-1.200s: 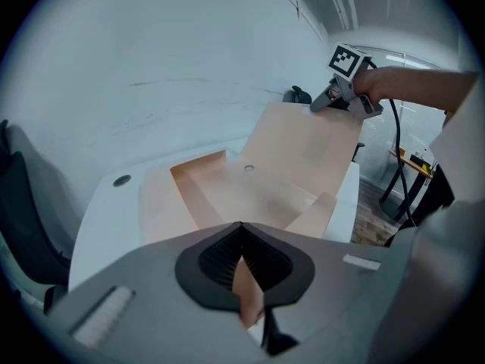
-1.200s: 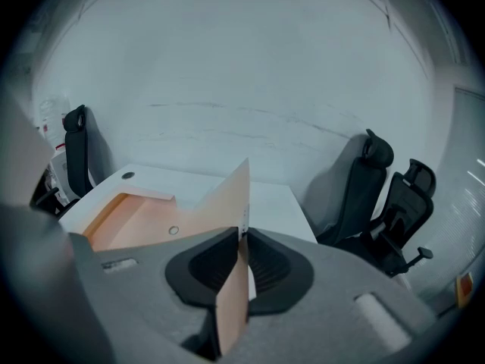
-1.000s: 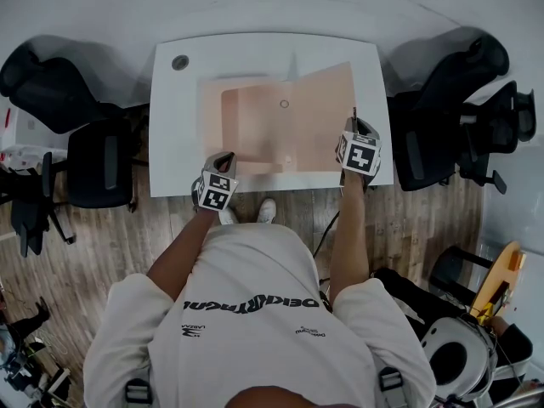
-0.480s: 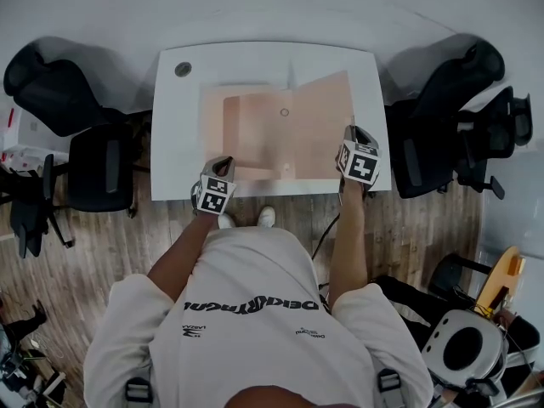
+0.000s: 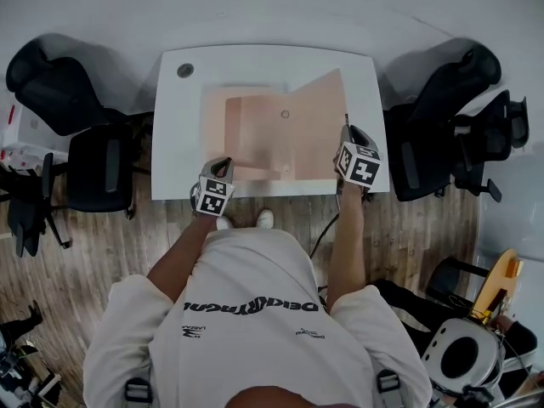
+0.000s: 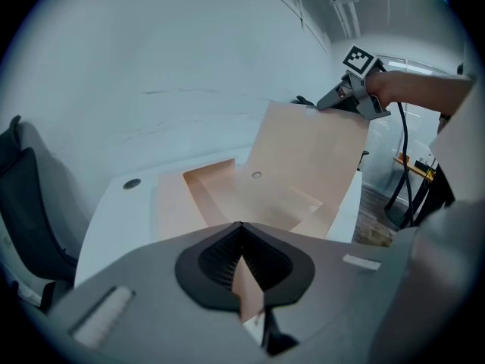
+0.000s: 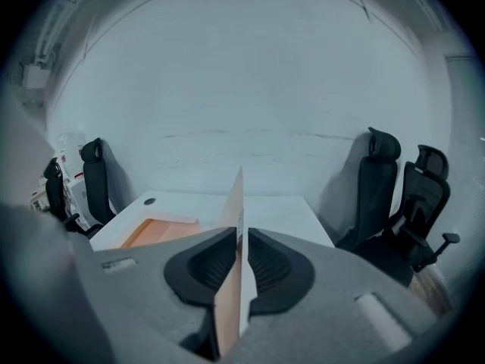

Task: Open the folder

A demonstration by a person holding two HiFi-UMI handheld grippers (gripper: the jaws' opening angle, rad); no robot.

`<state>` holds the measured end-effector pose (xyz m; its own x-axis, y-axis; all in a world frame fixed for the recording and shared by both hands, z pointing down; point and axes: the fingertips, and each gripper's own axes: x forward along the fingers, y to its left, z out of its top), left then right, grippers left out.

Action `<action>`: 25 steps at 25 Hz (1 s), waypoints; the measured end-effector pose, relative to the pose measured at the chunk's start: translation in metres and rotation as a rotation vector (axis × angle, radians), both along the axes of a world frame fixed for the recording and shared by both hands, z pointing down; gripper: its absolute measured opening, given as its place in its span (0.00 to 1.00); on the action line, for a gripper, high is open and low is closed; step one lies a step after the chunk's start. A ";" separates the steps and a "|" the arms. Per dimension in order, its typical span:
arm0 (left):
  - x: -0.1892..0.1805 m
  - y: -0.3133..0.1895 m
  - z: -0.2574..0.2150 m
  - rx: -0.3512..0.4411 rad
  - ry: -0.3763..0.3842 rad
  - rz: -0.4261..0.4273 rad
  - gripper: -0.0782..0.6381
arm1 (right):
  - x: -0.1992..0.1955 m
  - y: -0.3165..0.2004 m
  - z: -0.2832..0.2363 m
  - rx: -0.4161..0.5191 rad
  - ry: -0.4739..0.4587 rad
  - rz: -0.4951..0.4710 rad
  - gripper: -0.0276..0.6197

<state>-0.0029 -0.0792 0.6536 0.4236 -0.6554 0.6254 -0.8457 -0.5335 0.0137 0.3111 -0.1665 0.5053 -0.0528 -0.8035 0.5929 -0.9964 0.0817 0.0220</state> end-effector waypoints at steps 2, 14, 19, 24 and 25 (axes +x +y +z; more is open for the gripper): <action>0.003 0.001 -0.001 0.006 0.001 0.009 0.10 | -0.001 0.000 -0.004 0.007 0.013 -0.005 0.12; 0.004 0.005 -0.016 0.047 0.017 0.020 0.10 | -0.016 0.010 -0.036 0.088 0.023 -0.029 0.12; 0.006 0.007 -0.022 0.061 0.034 0.021 0.10 | -0.028 0.018 -0.049 0.116 -0.002 -0.045 0.12; 0.007 0.006 -0.027 0.072 0.039 0.021 0.10 | -0.041 0.022 -0.061 0.147 -0.021 -0.069 0.11; 0.007 0.007 -0.028 0.074 0.041 0.020 0.10 | -0.043 0.023 -0.065 0.153 -0.024 -0.072 0.11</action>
<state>0.0043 -0.0726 0.6253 0.4619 -0.6901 0.5572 -0.8341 -0.5515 0.0084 0.2684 -0.1433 0.4408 -0.1259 -0.8781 0.4617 -0.9885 0.1501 0.0159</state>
